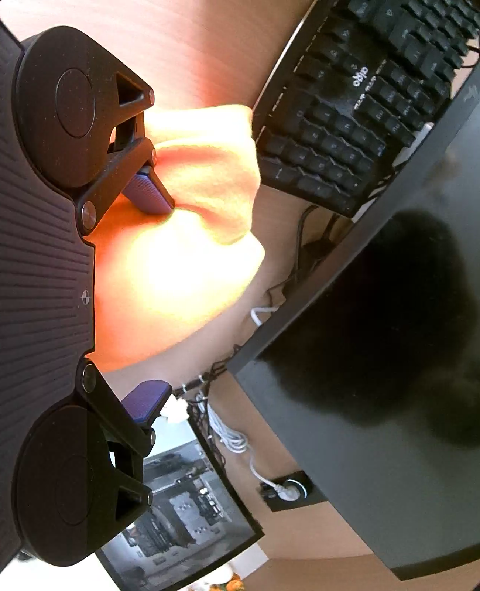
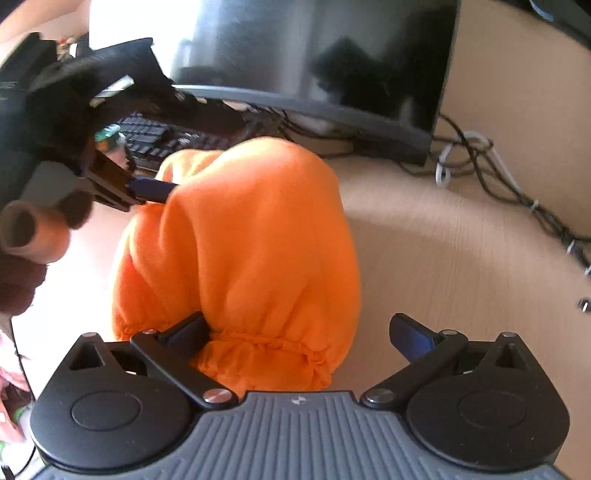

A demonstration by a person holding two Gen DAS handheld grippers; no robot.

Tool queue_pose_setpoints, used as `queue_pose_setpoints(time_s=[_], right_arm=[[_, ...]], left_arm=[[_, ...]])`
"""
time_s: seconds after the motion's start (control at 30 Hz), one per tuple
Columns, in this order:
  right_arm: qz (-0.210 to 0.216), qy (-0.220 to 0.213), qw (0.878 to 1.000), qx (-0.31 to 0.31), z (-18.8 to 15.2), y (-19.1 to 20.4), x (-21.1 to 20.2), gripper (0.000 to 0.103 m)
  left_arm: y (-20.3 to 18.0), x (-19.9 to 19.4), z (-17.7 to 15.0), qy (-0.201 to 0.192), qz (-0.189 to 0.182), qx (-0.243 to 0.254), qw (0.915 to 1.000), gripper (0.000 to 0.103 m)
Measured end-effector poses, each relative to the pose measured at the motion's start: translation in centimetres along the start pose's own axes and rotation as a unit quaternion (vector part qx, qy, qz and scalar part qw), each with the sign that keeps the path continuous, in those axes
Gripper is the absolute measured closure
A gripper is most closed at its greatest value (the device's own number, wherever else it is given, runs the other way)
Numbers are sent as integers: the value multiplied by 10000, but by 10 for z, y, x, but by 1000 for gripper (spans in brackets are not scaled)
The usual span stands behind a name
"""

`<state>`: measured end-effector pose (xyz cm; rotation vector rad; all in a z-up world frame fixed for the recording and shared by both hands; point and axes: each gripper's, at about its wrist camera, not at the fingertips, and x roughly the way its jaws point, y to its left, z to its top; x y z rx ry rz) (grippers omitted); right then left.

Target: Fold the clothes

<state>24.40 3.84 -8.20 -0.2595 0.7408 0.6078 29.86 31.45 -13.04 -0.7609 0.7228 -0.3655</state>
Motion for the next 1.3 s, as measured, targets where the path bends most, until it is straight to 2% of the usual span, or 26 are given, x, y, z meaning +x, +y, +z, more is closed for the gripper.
queue_pose_setpoints(time_s=[0.1,0.17,0.23,0.3,0.33,0.4,0.5,0.57,0.67,0.73,0.8,0.87,0.93,1.0,1.13,1.2,1.3], right_arm=[[-12,-255,9991,328,3,-8,-19,0],[-298,-381,9971,586,3,-15,-20,0],[-650,-70,9962,568,0,-15,-3,0],[-798,255,9955,436,-3,-8,17,0],[-846,276,9953,370,-4,-1,23,0],[-950,272,9950,159,-1,12,27,0],[-797,124,9967,76,7,17,14,0],[-815,-197,9962,236,9,14,-6,0],[-1136,-612,9897,614,6,6,-24,0],[-1358,-345,9879,663,-3,4,-13,0],[-1349,-27,9899,441,-14,7,4,0],[-1312,-112,9912,102,-21,14,11,0],[-1195,-173,9925,-179,-21,15,17,0],[-978,-186,9944,-348,-19,10,23,0],[-242,-126,9995,148,-14,-23,11,0],[155,-346,9987,338,-19,-40,-16,0],[739,-729,9935,468,-29,-62,-61,0]], left_arm=[[-13,-22,0,-323,128,457,9984,4],[-5,-28,-2,-494,210,463,9975,3],[12,-26,-2,-419,170,165,9988,3],[29,-20,-3,-265,91,-117,9995,3],[34,-17,-4,-216,81,-178,9996,3],[32,-18,-4,-231,181,-13,9996,3],[19,-35,-2,-451,308,244,9982,3],[9,-54,-2,-718,147,420,9964,3],[-2,-65,-3,-921,-261,482,9942,3],[-1,-50,-8,-728,-361,343,9961,2],[-2,-29,-18,-471,1,481,9977,3],[-5,-10,-29,-264,420,743,9960,3],[-14,-4,-37,-253,787,1126,9902,3],[-21,-6,-39,-305,1049,1059,9884,3],[-44,-33,-51,-748,1755,554,9801,3],[-68,-54,-70,-1042,2092,452,9712,2],[-120,-82,-111,-1431,2603,714,9522,1]])
